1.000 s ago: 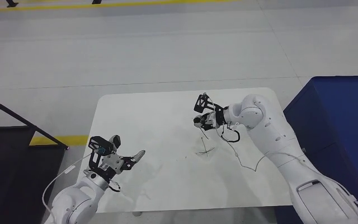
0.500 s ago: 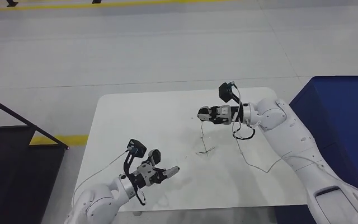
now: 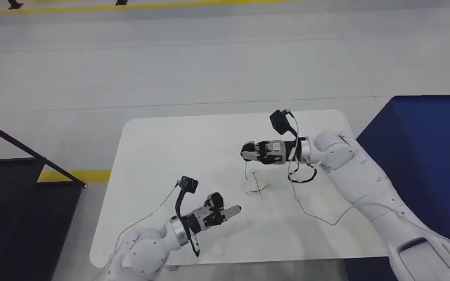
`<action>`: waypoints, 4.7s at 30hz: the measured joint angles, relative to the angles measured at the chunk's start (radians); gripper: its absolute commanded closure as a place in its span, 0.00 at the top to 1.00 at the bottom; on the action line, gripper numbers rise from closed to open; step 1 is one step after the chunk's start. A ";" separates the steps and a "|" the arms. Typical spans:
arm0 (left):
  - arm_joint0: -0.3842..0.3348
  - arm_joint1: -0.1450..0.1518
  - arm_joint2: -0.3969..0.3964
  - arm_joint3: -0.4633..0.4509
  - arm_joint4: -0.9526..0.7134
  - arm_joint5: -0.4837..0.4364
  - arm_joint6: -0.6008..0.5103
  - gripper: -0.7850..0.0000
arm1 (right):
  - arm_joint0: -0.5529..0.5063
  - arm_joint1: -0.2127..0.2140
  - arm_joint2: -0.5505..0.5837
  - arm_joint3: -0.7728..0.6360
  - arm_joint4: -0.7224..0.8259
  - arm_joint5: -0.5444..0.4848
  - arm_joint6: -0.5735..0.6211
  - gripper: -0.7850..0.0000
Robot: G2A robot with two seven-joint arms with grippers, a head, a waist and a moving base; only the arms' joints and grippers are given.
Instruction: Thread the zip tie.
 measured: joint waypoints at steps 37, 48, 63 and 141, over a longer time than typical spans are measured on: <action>-0.024 -0.029 0.101 -0.001 0.230 0.045 0.342 0.53 | 0.098 0.025 -0.214 -0.011 0.165 0.073 0.072 0.00; -0.034 -0.037 0.131 0.025 0.236 0.084 0.317 0.40 | 0.118 0.023 -0.251 0.001 0.156 0.056 0.055 0.00; -0.023 -0.037 0.098 0.004 0.205 0.069 0.341 0.16 | 0.131 0.017 -0.282 0.003 0.120 0.054 0.053 0.00; 0.035 -0.035 -0.029 -0.014 -0.024 -0.055 0.315 0.00 | -0.005 0.047 -0.101 -0.041 0.130 0.046 0.045 1.00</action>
